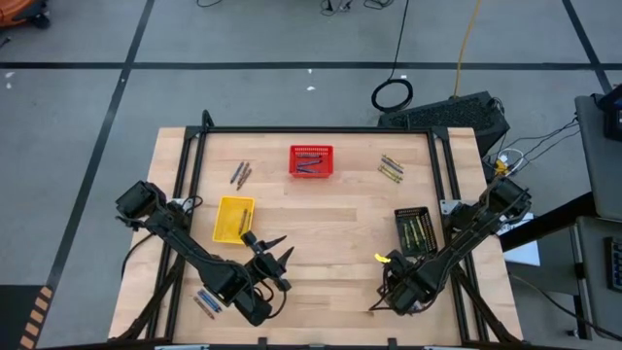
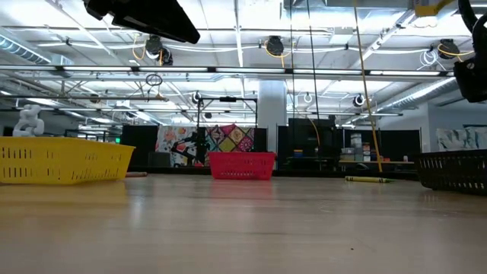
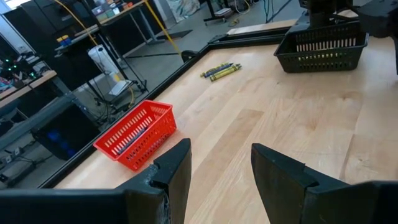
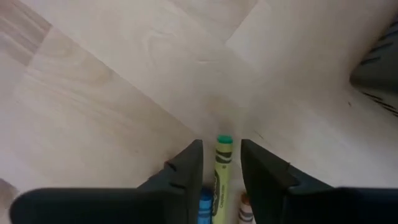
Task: Sort crayons
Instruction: Put the green crayon into the black basket
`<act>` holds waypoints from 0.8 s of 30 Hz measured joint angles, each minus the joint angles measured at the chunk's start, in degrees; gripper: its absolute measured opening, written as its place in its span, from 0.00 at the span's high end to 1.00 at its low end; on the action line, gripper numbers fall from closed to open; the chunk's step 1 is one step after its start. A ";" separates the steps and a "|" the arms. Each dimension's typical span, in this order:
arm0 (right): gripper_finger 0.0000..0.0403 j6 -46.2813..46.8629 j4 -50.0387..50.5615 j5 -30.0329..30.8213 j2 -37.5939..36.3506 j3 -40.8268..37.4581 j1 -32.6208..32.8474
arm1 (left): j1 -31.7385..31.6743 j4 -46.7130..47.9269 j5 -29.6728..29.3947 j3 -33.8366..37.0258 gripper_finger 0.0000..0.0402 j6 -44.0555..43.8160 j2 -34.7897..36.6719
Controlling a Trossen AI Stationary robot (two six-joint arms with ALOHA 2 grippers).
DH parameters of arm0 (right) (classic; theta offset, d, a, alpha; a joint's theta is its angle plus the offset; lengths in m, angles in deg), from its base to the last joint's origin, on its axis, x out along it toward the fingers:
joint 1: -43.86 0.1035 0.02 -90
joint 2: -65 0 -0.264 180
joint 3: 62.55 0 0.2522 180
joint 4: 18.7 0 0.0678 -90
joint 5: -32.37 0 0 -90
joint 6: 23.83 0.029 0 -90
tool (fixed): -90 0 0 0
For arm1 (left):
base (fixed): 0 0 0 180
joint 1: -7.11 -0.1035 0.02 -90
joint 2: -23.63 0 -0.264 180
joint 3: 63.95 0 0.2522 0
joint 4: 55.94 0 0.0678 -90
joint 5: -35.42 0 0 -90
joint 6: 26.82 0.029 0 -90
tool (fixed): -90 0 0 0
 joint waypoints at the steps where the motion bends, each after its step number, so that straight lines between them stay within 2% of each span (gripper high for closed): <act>1: 0.79 -0.06 -0.04 -0.23 -0.01 -0.04 0.01 | 0.00 0.01 -0.01 0.01 0.57 0.00 -0.01; 8: 0.91 -0.99 -5.09 -0.95 -0.33 -3.44 0.05 | 0.00 0.04 -0.02 -0.01 0.57 0.02 -0.01; 11: 0.97 -2.59 -5.41 1.82 -0.43 -3.57 0.15 | 0.00 0.09 0.04 -0.01 0.57 0.02 -0.01; 14: 0.99 -3.96 -5.30 4.02 -0.59 -3.35 0.20 | 0.02 0.14 0.11 0.01 0.57 0.02 0.00; 21: 0.99 -10.13 -2.85 21.77 -0.46 3.37 0.02 | 0.00 0.14 0.24 -0.01 0.57 0.04 0.00; 24: 0.99 -12.91 3.57 30.21 -0.57 8.95 0.02 | 0.00 0.14 0.24 0.01 0.57 0.04 0.02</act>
